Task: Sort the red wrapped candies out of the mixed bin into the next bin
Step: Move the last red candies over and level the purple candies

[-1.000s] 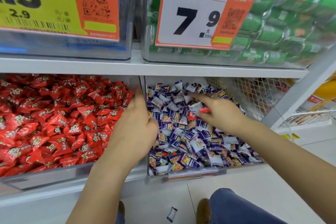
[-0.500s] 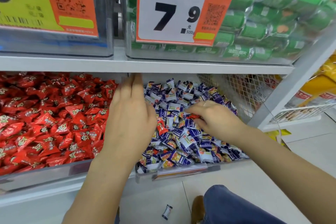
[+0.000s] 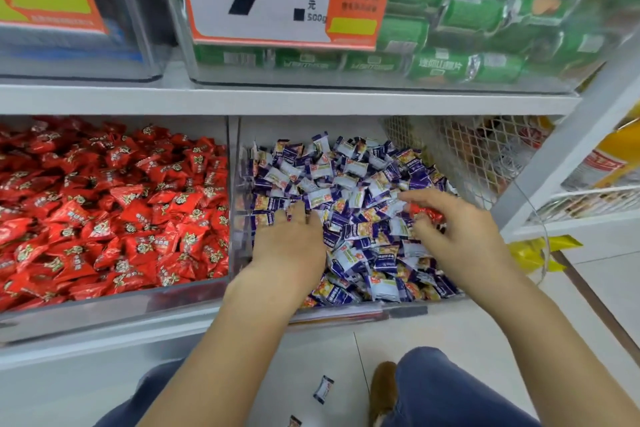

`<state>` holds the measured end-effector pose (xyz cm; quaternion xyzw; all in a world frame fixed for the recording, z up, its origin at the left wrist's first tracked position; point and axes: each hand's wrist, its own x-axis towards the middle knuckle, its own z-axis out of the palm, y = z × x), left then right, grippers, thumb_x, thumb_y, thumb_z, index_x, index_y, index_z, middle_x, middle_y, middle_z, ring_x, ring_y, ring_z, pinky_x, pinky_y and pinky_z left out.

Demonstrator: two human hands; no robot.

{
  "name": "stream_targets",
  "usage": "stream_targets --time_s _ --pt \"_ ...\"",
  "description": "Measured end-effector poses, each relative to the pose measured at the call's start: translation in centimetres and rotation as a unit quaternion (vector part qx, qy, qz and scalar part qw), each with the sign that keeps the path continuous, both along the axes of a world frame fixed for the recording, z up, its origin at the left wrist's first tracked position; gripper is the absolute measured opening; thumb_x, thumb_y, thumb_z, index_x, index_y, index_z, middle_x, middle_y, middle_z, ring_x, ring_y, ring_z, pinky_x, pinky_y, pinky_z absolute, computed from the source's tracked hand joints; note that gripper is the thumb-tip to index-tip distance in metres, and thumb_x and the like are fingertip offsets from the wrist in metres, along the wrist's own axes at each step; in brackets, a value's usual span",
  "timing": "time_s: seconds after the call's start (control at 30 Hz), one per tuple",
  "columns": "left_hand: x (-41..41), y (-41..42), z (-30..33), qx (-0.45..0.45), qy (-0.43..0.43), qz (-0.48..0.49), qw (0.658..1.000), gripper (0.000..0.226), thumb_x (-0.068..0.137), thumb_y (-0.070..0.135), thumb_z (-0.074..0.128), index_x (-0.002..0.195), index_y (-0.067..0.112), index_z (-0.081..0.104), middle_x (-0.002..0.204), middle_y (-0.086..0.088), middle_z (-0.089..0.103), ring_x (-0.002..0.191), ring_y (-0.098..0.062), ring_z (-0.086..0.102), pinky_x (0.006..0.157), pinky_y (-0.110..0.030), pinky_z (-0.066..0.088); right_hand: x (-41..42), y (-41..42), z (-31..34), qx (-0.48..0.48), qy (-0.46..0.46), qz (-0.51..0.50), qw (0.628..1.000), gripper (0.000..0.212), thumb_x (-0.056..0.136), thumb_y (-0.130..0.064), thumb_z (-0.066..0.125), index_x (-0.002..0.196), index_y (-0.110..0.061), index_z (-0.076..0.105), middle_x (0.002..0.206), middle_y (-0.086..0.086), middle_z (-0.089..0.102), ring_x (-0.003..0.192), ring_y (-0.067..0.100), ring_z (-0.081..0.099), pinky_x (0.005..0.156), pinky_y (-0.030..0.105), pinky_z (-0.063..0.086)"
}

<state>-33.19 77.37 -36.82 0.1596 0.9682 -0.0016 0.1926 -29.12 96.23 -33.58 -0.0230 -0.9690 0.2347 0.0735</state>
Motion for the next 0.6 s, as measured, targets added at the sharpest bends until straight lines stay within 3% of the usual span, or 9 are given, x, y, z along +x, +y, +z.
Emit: stream_targets --time_s 0.1,0.17,0.27,0.33,0.4,0.5,0.6 --pt "0.4 0.7 -1.0 -0.018 -0.041 0.011 0.999 0.063 0.096 0.009 0.034 0.150 0.004 0.003 0.156 -0.013 0.014 0.137 -0.034 0.027 0.102 -0.044 0.035 0.5 -0.6 0.7 -0.021 0.018 0.018 0.999 0.034 0.091 -0.010 0.048 0.115 -0.029 0.064 0.080 -0.014 0.060 0.058 -0.013 0.047 0.052 0.008 0.033" --pt "0.7 0.9 -0.9 -0.023 -0.031 0.013 0.999 0.051 0.093 0.005 0.040 0.142 0.002 0.026 0.143 -0.016 0.036 0.126 -0.033 0.042 0.094 -0.041 0.042 0.8 -1.0 0.8 -0.037 0.021 0.025 0.999 0.033 0.091 -0.010 0.048 0.114 -0.029 0.065 0.075 -0.017 0.054 0.060 -0.010 0.049 0.053 0.008 0.033" --pt "1.0 0.5 -0.1 -0.008 0.012 0.001 1.000 0.034 0.088 -0.003 0.046 0.120 0.006 0.054 0.122 -0.013 0.052 0.111 -0.030 0.054 0.080 -0.036 0.047 1.1 -1.1 0.2 -0.032 0.012 0.030 0.999 0.034 0.091 -0.011 0.047 0.114 -0.029 0.065 0.092 -0.007 0.064 0.063 0.005 0.051 0.057 0.015 0.034" --pt "1.3 -0.2 0.4 0.047 0.067 0.013 0.997 0.036 0.084 -0.005 0.051 0.115 0.011 0.060 0.115 -0.010 0.055 0.104 -0.028 0.058 0.075 -0.034 0.047 1.3 -1.2 -0.2 -0.033 0.010 0.026 0.999 0.034 0.091 -0.011 0.045 0.114 -0.028 0.065 0.097 -0.005 0.064 0.074 0.009 0.052 0.066 0.026 0.038" --pt "1.7 -1.3 1.4 0.155 0.138 0.028 0.978 0.033 0.086 -0.002 0.054 0.112 0.015 0.064 0.114 -0.005 0.056 0.103 -0.024 0.059 0.079 -0.033 0.048 1.4 -1.2 -0.3 -0.044 0.017 0.026 0.999 0.032 0.092 -0.014 0.042 0.108 -0.025 0.067 0.090 -0.008 0.063 0.078 0.011 0.051 0.066 0.028 0.036" --pt "3.0 -3.3 3.7 0.305 0.210 -0.011 0.929 0.021 0.091 0.007 0.056 0.106 0.017 0.067 0.118 0.002 0.061 0.110 -0.017 0.057 0.092 -0.027 0.042 1.6 -2.2 -0.2 -0.078 0.023 0.039 0.996 0.032 0.088 -0.027 0.035 0.085 -0.024 0.067 0.057 -0.013 0.054 0.062 0.002 0.050 0.055 0.016 0.033" --pt "4.5 -5.3 5.3 0.360 0.277 -0.035 0.890 0.016 0.090 0.012 0.053 0.101 0.017 0.065 0.099 0.006 0.067 0.091 -0.009 0.059 0.079 -0.015 0.040 1.3 -4.0 -0.4 -0.053 -0.013 0.062 0.997 0.028 0.090 -0.046 0.052 0.066 -0.033 0.056 0.046 -0.006 0.048 0.047 0.006 0.046 0.052 0.022 0.038"
